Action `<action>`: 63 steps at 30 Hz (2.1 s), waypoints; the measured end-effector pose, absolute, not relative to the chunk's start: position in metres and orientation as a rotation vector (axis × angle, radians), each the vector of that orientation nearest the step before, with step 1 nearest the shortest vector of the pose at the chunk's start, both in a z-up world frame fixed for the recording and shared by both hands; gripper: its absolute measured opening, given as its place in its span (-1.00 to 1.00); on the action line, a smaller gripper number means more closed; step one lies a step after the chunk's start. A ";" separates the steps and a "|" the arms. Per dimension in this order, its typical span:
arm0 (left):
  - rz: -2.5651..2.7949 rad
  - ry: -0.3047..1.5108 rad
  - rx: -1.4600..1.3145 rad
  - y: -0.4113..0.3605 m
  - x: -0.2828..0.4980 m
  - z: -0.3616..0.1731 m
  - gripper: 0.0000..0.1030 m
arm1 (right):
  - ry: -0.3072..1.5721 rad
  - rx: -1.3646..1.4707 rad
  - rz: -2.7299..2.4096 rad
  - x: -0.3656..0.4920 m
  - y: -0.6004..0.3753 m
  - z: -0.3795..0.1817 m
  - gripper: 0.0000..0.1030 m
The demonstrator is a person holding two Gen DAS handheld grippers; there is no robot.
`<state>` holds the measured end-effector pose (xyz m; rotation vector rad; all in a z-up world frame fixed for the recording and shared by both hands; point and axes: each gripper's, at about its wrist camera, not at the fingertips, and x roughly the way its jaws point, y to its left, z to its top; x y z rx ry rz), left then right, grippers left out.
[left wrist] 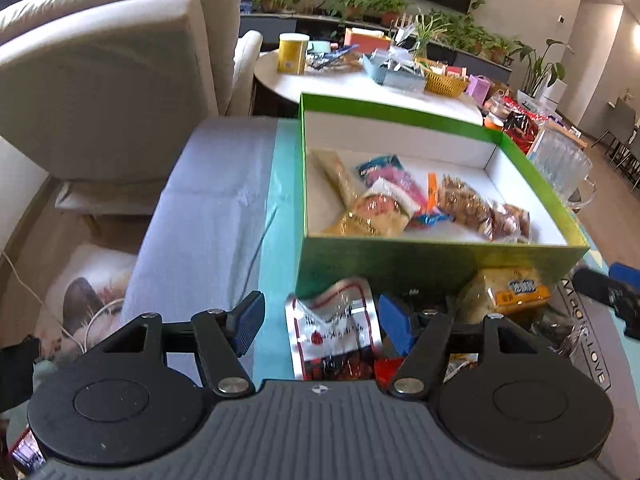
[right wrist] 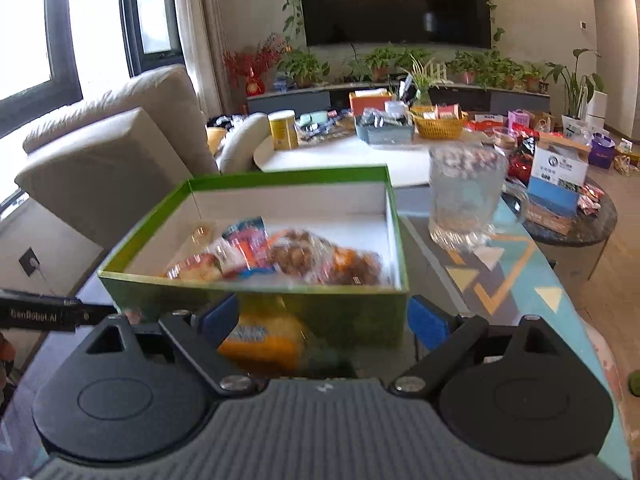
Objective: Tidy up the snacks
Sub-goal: 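Grasp the white-and-red spicy packet with left tool while right tool grasps dark dried-fruit bag, then lower the white packet into the box with left tool while right tool drops the dark bag in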
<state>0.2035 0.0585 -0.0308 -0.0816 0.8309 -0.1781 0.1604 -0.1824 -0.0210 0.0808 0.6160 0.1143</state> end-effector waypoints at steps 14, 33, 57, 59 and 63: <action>-0.189 0.908 -0.080 0.051 0.201 -0.053 0.17 | 0.804 0.098 0.252 0.170 -0.195 -0.074 0.28; -0.221 0.848 -0.046 0.040 0.194 -0.057 0.03 | 0.715 0.036 0.239 0.161 -0.183 -0.075 0.26; -0.242 0.604 -0.025 0.049 0.152 0.014 0.03 | 0.578 0.148 0.231 0.128 -0.194 -0.027 0.26; -0.243 0.596 -0.022 0.048 0.151 0.016 0.03 | 0.567 0.152 0.233 0.126 -0.195 -0.024 0.26; -0.252 0.592 -0.021 0.047 0.150 0.017 0.03 | 0.547 0.161 0.236 0.124 -0.195 -0.018 0.26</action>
